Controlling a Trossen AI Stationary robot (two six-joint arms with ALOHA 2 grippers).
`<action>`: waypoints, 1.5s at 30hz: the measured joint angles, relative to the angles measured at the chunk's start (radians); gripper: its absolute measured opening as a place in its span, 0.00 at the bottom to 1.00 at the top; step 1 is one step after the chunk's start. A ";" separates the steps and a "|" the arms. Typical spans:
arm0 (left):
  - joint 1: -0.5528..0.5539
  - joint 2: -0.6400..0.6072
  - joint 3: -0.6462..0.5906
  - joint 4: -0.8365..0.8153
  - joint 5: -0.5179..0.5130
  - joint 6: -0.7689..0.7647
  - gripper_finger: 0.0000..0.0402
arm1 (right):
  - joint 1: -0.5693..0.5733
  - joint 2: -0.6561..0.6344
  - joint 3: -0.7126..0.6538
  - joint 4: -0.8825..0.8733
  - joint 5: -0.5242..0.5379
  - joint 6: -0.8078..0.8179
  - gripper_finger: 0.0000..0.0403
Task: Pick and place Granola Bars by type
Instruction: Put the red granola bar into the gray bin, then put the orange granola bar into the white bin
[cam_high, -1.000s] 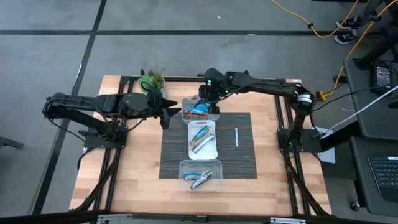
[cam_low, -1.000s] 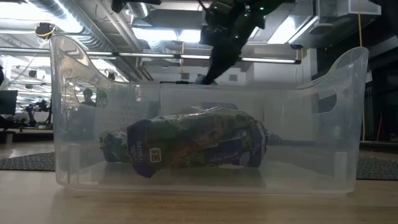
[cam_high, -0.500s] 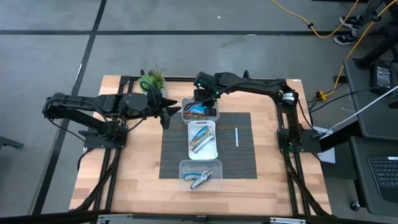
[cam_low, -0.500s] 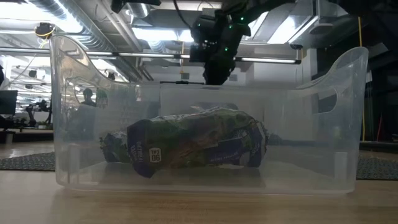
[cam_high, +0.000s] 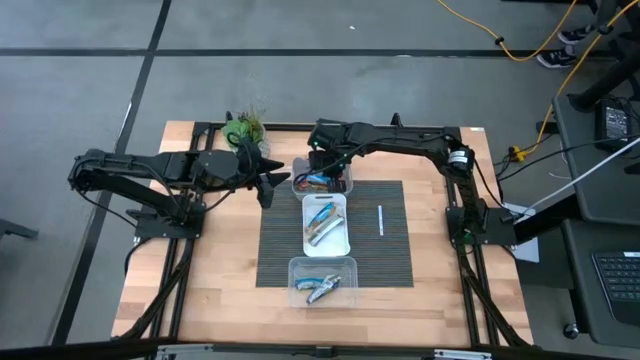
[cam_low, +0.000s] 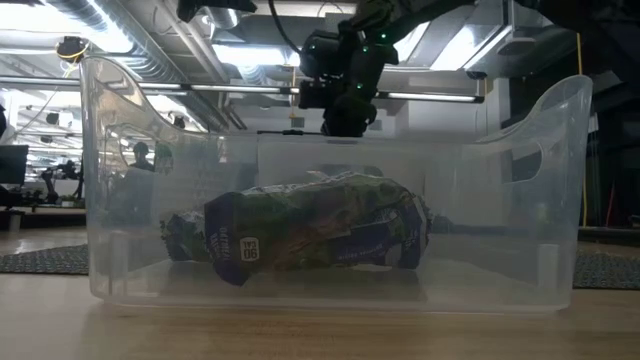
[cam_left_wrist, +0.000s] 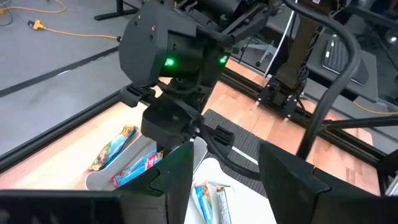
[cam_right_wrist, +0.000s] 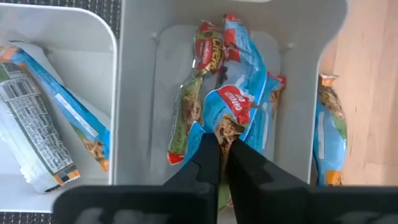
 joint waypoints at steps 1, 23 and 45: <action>0.000 0.000 0.000 0.000 0.000 0.000 0.42 | 0.000 0.000 0.000 -0.001 -0.001 0.000 0.06; 0.000 0.000 0.000 -0.087 0.002 0.000 0.42 | 0.002 0.000 0.179 -0.166 0.096 0.009 0.40; -0.002 -0.002 0.000 -0.148 0.008 0.042 0.42 | -0.168 -0.002 0.389 -0.270 -0.008 -0.098 0.40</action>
